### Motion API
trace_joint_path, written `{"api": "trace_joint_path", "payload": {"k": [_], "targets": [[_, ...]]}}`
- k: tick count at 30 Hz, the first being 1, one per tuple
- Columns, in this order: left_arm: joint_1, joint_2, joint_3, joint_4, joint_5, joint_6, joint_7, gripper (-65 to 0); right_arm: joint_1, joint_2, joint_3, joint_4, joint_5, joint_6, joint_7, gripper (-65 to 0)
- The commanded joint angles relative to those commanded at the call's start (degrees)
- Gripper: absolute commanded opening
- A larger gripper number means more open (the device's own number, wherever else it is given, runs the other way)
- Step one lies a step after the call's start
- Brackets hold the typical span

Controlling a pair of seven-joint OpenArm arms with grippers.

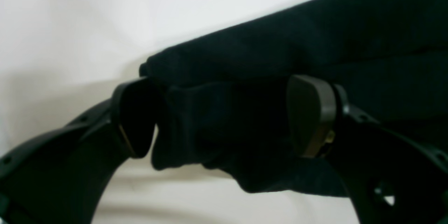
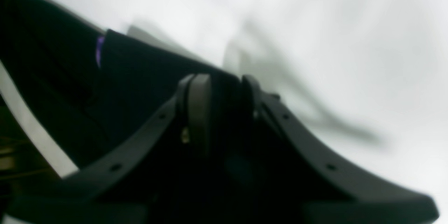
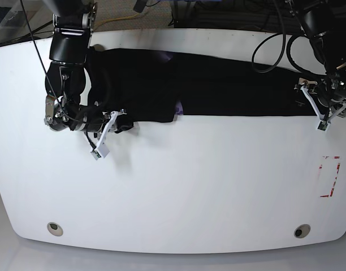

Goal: Fold the T-shirt properly
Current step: 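Tuck the loose sleeve under with the right gripper, smoothing the folded strip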

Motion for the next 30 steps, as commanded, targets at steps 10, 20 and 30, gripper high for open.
{"api": "trace_joint_path", "payload": {"k": [10, 20, 30], "targets": [[0.0, -0.18, -0.09, 0.0, 0.0, 0.0, 0.0, -11.7, -1.85, 2.29, 1.85, -1.76, -0.09, -3.69, 0.26, -14.6], [0.79, -0.18, 0.0, -0.09, -0.09, 0.0, -0.09, -11.7, -2.37, -0.97, 1.67, -2.29, -2.46, -4.48, 0.35, -16.0], [1.14, -0.26, 0.0, -0.09, -0.18, 0.0, -0.09, -11.7, -2.55, -5.71, 1.67, -1.93, -7.47, -3.87, 0.44, -30.1]]}}
